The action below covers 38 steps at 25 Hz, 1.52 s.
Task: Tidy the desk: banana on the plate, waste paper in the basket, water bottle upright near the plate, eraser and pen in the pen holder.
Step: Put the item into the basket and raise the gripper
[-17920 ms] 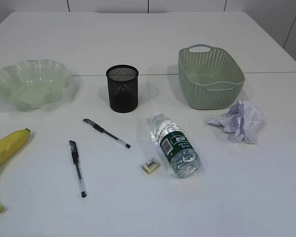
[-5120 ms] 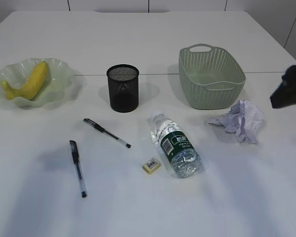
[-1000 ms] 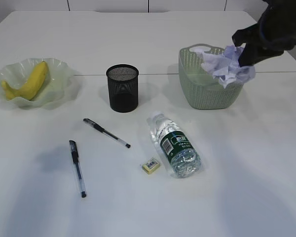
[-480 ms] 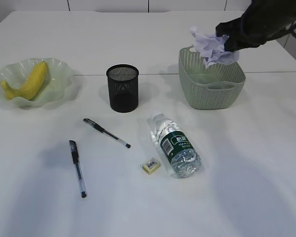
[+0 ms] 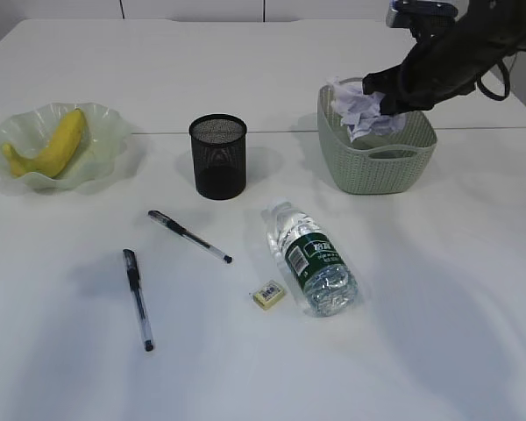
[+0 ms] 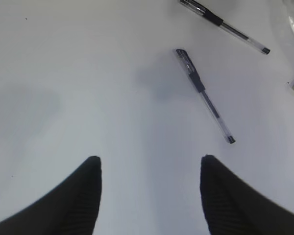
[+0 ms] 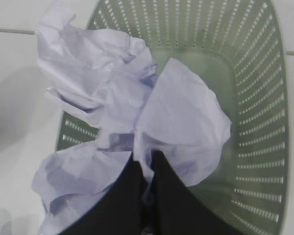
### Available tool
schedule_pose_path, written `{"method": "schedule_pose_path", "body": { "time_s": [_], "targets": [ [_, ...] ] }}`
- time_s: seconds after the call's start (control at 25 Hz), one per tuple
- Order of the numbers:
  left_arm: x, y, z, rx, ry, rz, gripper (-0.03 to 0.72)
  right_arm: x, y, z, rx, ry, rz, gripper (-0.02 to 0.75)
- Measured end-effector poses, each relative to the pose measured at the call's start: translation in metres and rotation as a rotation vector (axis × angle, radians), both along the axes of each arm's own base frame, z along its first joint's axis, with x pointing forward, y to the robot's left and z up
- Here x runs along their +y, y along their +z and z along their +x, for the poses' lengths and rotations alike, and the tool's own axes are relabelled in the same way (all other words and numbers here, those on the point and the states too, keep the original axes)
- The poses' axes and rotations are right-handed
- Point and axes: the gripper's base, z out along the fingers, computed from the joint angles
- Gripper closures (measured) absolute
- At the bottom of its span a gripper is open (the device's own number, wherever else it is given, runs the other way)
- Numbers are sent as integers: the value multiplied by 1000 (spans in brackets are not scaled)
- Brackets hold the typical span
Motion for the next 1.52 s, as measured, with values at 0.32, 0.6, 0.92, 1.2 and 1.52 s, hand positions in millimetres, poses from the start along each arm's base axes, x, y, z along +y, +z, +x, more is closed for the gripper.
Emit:
{"method": "schedule_pose_path", "body": {
  "time_s": [0.32,0.6,0.92,1.2,1.52],
  "targets": [
    [0,0,1,-8,2,0,234,0,-2,3,-19,-6,0,724],
    [0,0,1,-8,2,0,234,0,-9,6,-14,-9,1,619],
    [0,0,1,-10,2,-2,234,0,-5,7,-22,-25,16,456],
    [0,1,1,-13,3,-2,234,1,2,6,22,-18,25,414],
    [0,1,1,-14,3,-3,234,3,61,-13,44,26,37,413]
  ]
}}
